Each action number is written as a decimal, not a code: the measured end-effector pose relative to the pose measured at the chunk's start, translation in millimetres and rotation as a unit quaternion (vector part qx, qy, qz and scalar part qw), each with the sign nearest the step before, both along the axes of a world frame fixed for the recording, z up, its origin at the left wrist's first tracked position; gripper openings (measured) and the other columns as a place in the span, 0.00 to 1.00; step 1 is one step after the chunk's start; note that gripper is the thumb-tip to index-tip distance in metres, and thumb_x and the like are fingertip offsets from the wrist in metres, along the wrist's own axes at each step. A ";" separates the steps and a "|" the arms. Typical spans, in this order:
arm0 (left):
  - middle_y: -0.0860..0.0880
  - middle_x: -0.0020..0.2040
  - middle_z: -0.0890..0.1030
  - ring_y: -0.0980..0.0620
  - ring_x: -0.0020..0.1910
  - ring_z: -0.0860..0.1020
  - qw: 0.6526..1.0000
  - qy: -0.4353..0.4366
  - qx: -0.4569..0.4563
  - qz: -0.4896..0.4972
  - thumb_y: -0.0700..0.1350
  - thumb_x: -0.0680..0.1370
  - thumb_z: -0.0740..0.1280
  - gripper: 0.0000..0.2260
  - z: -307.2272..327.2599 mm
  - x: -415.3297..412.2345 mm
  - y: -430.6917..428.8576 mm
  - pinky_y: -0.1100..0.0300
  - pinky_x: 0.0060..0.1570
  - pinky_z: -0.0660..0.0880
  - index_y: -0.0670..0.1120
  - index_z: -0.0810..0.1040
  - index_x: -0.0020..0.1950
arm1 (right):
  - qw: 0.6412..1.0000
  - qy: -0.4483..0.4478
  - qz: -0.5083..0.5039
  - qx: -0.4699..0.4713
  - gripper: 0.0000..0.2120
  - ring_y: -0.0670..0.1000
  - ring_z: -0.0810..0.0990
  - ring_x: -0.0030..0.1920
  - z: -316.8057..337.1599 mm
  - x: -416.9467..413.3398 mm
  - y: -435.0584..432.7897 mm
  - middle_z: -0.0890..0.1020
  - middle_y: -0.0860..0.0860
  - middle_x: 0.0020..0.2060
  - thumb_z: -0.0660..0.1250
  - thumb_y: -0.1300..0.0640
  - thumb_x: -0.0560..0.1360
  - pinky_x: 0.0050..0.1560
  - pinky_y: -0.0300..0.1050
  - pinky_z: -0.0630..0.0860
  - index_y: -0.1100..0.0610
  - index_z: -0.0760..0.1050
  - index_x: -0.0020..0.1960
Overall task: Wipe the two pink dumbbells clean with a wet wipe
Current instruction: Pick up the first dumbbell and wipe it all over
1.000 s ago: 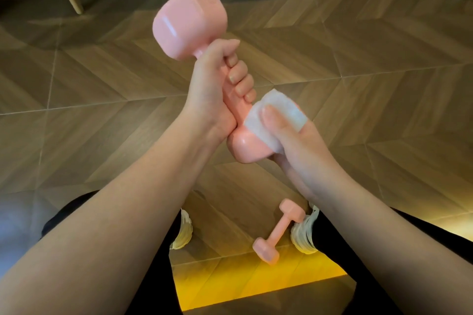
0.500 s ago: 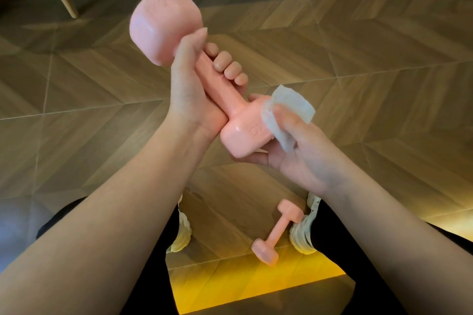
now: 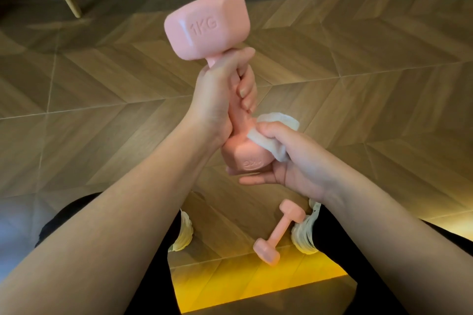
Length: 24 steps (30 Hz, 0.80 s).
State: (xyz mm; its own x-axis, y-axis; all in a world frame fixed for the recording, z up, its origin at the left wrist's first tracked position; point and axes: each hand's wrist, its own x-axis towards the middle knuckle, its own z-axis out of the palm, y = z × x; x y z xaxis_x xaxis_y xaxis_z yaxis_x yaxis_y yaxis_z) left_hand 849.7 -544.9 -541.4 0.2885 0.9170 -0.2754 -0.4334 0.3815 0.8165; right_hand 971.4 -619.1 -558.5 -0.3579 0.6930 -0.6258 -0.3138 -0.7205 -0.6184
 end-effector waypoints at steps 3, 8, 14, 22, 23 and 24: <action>0.51 0.22 0.62 0.53 0.19 0.61 0.999 -0.018 0.022 -0.038 0.44 0.76 0.63 0.16 0.0 0.4 -1.1 0.61 0.24 0.61 0.46 0.59 0.32 | 0.999 -0.017 -0.029 -0.015 0.15 0.66 0.85 0.45 0.4 0.2 0.6 0.85 0.65 0.48 0.61 0.52 0.81 0.39 0.52 0.84 0.61 0.73 0.61; 0.51 0.21 0.61 0.53 0.19 0.60 0.997 -0.035 0.028 -0.058 0.44 0.75 0.62 0.15 0.8 1.2 -0.8 0.62 0.22 0.60 0.47 0.59 0.32 | 0.997 -0.041 -0.052 -0.033 0.13 0.59 0.86 0.40 -2.1 5.6 1.2 0.85 0.59 0.40 0.64 0.51 0.79 0.34 0.50 0.83 0.60 0.75 0.57; 0.51 0.22 0.60 0.53 0.19 0.59 0.998 -0.030 0.033 -0.054 0.45 0.75 0.62 0.15 2.7 -7.3 3.8 0.62 0.21 0.60 0.47 0.60 0.32 | 0.998 0.051 -0.023 -0.008 0.14 0.61 0.85 0.52 -3.3 11.4 -0.5 0.82 0.64 0.54 0.63 0.56 0.78 0.43 0.56 0.83 0.62 0.73 0.61; 0.50 0.20 0.62 0.53 0.17 0.59 0.986 -0.072 0.067 -0.134 0.41 0.73 0.62 0.13 -0.7 -5.0 -1.2 0.63 0.20 0.61 0.46 0.61 0.32 | 0.994 -0.096 -0.054 -0.001 0.13 0.53 0.85 0.35 -10.7 -5.7 1.4 0.84 0.56 0.36 0.66 0.51 0.77 0.32 0.48 0.81 0.60 0.78 0.55; 0.50 0.20 0.62 0.53 0.17 0.59 0.985 -0.075 0.066 -0.140 0.40 0.74 0.61 0.13 -1.3 -3.1 -1.8 0.63 0.20 0.61 0.46 0.62 0.31 | 0.992 -0.110 -0.061 -0.003 0.12 0.52 0.84 0.33 -11.5 -6.3 1.2 0.84 0.54 0.33 0.65 0.50 0.78 0.31 0.48 0.81 0.58 0.78 0.53; 0.50 0.20 0.62 0.53 0.17 0.59 0.985 -0.071 0.064 -0.141 0.41 0.74 0.61 0.13 -1.8 -1.2 -2.5 0.63 0.21 0.61 0.46 0.62 0.31 | 0.991 -0.119 -0.068 -0.007 0.12 0.52 0.84 0.31 -12.1 -6.3 0.8 0.84 0.54 0.32 0.65 0.49 0.78 0.30 0.48 0.81 0.58 0.79 0.51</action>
State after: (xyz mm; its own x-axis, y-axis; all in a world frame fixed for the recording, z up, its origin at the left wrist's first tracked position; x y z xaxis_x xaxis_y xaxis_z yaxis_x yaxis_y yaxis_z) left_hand 848.5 -547.4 -543.2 0.5637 0.8198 -0.1009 -0.4377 0.4002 0.8051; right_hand 965.1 -618.3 -570.5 -0.1028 0.7155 -0.6910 -0.2553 -0.6904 -0.6769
